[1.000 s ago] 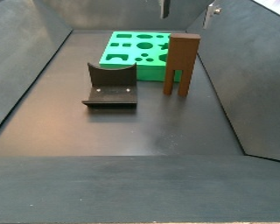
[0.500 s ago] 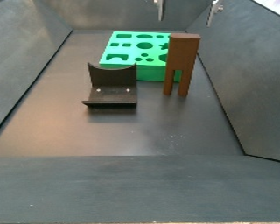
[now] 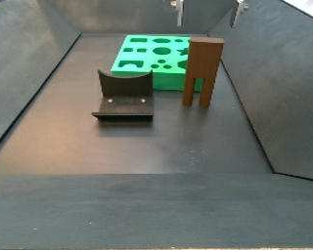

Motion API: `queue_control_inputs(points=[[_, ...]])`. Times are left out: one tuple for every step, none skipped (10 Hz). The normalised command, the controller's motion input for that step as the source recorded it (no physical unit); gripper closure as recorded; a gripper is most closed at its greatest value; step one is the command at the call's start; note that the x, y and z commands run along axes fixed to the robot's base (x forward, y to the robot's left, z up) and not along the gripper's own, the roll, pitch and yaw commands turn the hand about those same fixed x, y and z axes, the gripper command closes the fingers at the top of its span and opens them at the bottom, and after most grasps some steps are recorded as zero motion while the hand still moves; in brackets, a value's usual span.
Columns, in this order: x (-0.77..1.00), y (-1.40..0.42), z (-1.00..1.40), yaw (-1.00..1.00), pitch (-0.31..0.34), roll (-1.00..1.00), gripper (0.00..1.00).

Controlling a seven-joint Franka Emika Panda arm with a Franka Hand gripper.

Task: Pick up the square-circle object. Move up. Rotate the square-circle object. Move to above the board. Insert the square-circle object.
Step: Rotate the square-circle object, then move to above the board.

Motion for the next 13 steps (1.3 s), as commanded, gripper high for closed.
queue_control_inputs(points=[[0.00, 0.00, -1.00, 0.15, 0.056, 0.05, 0.00], [0.01, 0.00, -1.00, 0.12, 0.048, 0.05, 0.00], [0.03, 0.00, -1.00, 0.08, 0.009, 0.05, 0.00], [0.02, -0.01, -0.94, 0.06, -0.019, 0.04, 0.00], [0.01, -0.01, -0.72, 0.04, -0.038, 0.02, 0.00], [0.02, -0.01, -0.61, 0.04, -0.043, 0.02, 0.00], [0.01, -0.01, -0.39, 0.04, -0.054, 0.00, 0.00], [0.01, -0.01, -0.24, 0.04, -0.060, -0.01, 0.00], [0.00, 0.00, 0.00, 0.04, -0.056, -0.02, 1.00], [-0.08, -0.10, 1.00, 0.11, -0.192, 0.19, 1.00], [-0.08, -0.10, 1.00, 0.11, -0.181, 0.19, 1.00], [-0.09, -0.10, 1.00, 0.09, -0.137, 0.19, 1.00], [-0.08, -0.10, 1.00, 0.06, -0.059, 0.20, 1.00]])
